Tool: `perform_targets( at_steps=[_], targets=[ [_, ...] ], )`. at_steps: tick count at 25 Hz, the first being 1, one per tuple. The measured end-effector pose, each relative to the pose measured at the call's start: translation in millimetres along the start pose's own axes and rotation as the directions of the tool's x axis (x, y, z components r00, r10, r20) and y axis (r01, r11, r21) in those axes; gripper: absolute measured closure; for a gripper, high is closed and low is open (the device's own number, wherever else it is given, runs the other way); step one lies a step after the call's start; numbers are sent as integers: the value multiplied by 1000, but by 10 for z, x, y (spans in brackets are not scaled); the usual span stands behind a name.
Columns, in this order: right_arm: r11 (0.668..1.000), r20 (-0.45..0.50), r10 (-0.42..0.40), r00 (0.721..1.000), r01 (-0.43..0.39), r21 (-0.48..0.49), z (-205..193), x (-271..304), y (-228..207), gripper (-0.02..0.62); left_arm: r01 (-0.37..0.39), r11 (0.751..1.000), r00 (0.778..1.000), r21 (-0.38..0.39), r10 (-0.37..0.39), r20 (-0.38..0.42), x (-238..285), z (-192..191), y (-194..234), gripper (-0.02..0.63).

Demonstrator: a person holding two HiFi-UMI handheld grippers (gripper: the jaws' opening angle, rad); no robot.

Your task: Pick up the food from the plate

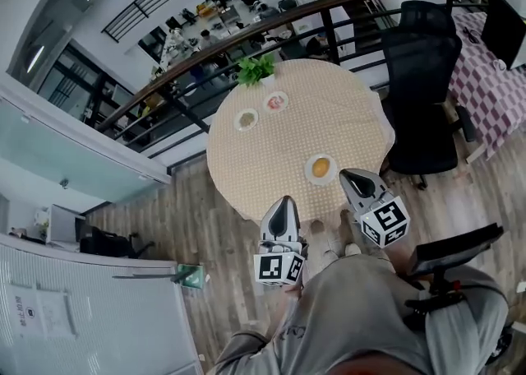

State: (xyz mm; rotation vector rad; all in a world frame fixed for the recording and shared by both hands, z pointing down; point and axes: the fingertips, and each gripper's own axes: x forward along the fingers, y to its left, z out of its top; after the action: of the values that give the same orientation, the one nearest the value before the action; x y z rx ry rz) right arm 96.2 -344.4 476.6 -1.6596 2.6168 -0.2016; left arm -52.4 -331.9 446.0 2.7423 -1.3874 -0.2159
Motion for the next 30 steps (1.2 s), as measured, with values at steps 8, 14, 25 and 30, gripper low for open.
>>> perform_targets(
  at_steps=[8,14,25,30],
  targets=[
    [999,34,17,999,-15,-49,110,146,168,575,-22,1000,1000,15,23,-14,-100,-140,235,595],
    [998,-48,10,999,-14,-68,-7,361,160,326,-46,999,999,15,46,-4,-134,-98,393,595],
    [995,-137,-28,990,15,-96,-215,531,7,308,-57,998,998,-5,57,-2,-178,-159,531,595],
    [991,-193,-12,981,-14,-132,-346,684,4,305,-93,996,996,-16,93,-7,-230,-177,641,595]
  ],
)
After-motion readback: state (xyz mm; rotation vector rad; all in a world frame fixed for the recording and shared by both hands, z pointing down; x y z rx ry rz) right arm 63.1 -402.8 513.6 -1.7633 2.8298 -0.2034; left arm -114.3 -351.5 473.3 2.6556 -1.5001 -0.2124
